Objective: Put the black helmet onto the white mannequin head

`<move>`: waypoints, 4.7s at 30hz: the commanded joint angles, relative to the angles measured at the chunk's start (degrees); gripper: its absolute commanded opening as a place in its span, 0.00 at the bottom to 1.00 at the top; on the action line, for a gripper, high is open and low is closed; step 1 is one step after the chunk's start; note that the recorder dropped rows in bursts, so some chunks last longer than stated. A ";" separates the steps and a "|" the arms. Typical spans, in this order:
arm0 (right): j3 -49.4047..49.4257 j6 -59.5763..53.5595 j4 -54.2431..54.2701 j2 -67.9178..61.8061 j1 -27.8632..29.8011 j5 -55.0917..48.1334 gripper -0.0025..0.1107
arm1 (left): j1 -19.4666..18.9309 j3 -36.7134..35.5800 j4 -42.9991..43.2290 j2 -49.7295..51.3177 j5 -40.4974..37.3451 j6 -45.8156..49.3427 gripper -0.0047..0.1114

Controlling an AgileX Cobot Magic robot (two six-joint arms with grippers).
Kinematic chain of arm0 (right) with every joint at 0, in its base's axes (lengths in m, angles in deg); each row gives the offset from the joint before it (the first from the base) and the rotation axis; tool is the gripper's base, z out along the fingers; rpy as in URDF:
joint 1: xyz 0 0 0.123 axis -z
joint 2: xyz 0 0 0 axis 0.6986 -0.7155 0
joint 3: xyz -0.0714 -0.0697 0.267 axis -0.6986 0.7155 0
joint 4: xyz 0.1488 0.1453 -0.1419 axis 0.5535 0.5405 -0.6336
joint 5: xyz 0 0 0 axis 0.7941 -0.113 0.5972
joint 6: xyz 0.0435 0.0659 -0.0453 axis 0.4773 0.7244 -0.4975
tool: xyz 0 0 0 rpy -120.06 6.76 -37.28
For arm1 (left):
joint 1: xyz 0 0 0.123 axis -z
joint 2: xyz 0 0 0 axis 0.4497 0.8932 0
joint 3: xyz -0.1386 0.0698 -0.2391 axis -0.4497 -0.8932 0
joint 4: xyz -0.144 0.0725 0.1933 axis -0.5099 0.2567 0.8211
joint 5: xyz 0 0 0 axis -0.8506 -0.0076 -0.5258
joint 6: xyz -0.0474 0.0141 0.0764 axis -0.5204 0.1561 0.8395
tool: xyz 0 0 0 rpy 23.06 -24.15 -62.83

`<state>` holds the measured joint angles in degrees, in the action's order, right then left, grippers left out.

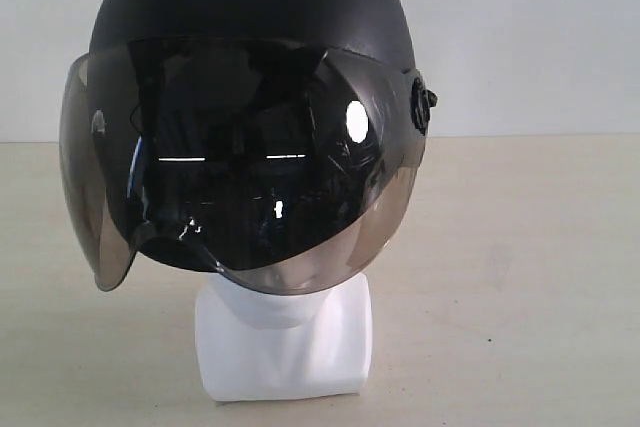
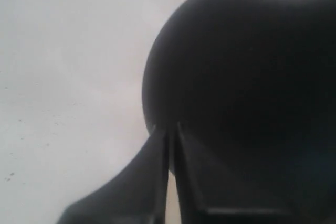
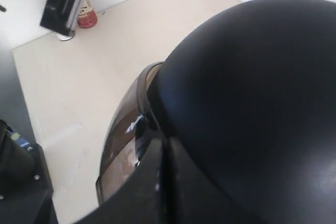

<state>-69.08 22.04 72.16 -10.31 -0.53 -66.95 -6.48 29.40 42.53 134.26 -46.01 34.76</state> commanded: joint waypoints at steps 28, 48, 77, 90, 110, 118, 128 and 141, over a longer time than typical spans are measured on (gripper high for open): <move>-8.57 5.82 -3.78 -11.96 -2.59 -8.81 0.02 | -0.41 0.35 -15.47 5.88 -4.16 9.47 0.08; -8.57 6.25 -3.78 -11.96 -2.59 -10.36 0.02 | -0.41 0.35 -16.79 8.19 -5.32 10.27 0.08; -8.57 6.70 -3.98 -10.42 -2.59 -9.37 0.02 | -13.30 -3.99 -65.75 15.39 -18.05 37.46 0.08; -8.57 7.18 -3.31 -10.42 -2.59 -8.45 0.02 | -13.34 -3.99 -66.49 22.03 -18.05 38.77 0.08; -8.57 7.18 -2.28 -10.42 -2.59 -9.20 0.02 | -9.54 -3.99 -63.98 23.41 -18.05 39.49 0.08; -8.57 7.18 -1.30 -10.42 -2.59 -11.08 0.02 | -9.54 -3.99 -63.90 24.26 -18.05 39.45 0.08; -8.45 7.18 -1.74 -10.42 -2.59 -11.98 0.02 | -9.54 -3.99 -63.69 24.38 -18.05 39.05 0.08; -8.45 6.68 -2.49 -12.17 -2.59 -8.83 0.02 | -9.54 -3.99 -63.00 24.38 -18.05 38.56 0.08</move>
<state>-77.90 28.96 70.41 -21.56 -3.06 -74.29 -16.51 25.85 -24.09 157.55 -65.26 73.56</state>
